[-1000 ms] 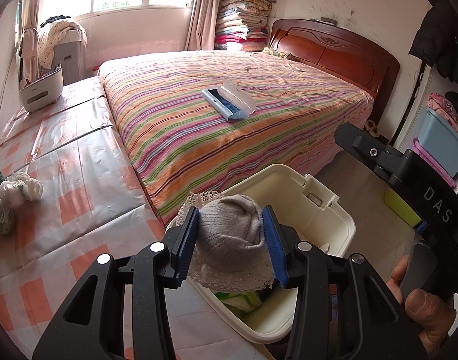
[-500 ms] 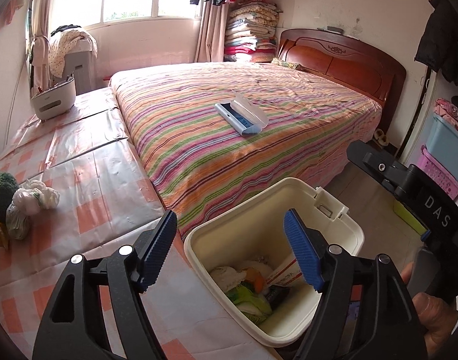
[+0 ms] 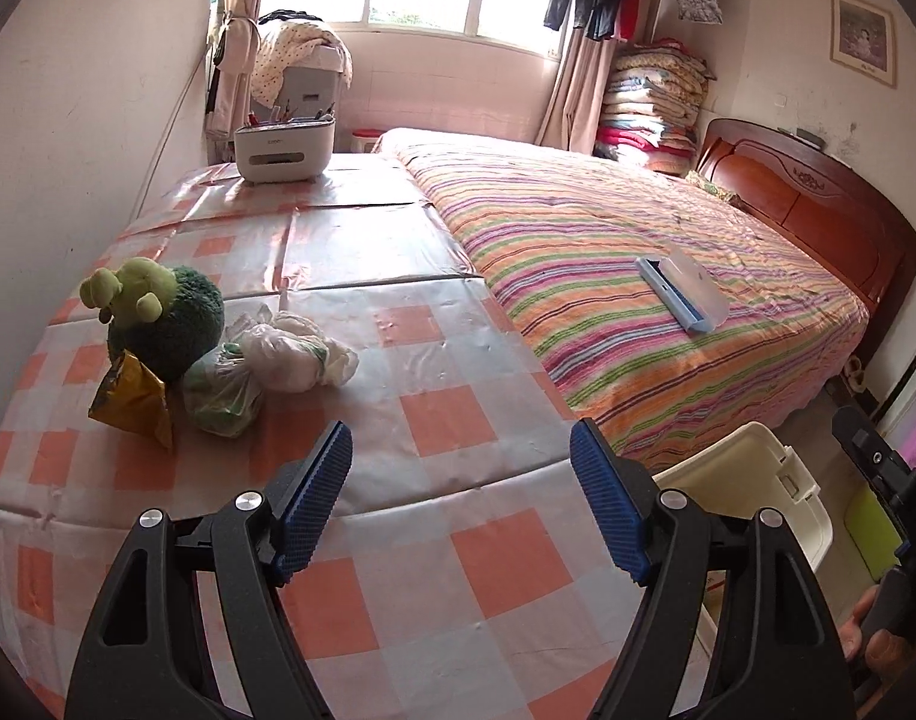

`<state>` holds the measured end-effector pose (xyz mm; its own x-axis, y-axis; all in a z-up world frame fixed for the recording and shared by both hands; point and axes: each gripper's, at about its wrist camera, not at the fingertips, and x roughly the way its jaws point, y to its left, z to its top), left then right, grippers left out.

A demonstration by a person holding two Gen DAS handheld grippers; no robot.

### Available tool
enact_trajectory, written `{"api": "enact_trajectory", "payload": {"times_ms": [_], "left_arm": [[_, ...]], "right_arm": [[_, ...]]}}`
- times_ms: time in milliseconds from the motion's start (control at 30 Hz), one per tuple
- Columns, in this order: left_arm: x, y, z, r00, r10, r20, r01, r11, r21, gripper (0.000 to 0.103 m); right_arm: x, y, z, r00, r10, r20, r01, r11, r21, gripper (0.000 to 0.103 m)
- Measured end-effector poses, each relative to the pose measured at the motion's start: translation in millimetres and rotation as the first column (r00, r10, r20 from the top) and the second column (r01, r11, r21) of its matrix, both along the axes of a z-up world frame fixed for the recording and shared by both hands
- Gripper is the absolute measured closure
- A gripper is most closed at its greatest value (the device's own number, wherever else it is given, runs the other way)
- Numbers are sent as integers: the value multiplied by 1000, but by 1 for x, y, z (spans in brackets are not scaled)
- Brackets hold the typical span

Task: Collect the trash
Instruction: 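Move both open tools back over the table toward the yellow snack bag, then grasp the yellow snack bag with the left tool while the right tool grasps the white plastic bag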

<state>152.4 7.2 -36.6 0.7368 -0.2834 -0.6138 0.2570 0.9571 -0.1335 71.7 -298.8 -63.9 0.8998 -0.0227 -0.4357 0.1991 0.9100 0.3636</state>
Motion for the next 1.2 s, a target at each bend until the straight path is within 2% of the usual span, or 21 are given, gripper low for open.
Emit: {"api": "enact_trajectory", "payload": {"times_ms": [200,400,500,667,867,1133,1200], "left_arm": [[6,68,2,989,145,13,-145,989,-6,29],[18,135,-2,958,287,-10,-287,956,-50,29],[23,158,-7,945,325,-31,-327,942,-70,29],[34,173,-17,938,342,-60,-346,936,-62,29],[52,180,-29,936,341,-93,-348,934,-81,29],[87,186,-45,931,327,-159,-344,935,-90,29],[95,187,-51,924,337,-182,-357,930,-85,29]], "right_arm": [[16,31,-6,996,77,-40,-78,997,-9,31],[31,63,-12,984,159,-83,-162,986,-29,31],[40,79,-15,974,205,-100,-209,977,-38,31],[60,109,-15,948,293,-127,-301,952,-51,31],[93,155,-11,890,430,-152,-446,891,-90,31],[121,196,-14,845,504,-179,-527,841,-120,31],[127,202,-15,833,520,-188,-544,832,-113,31]]}}
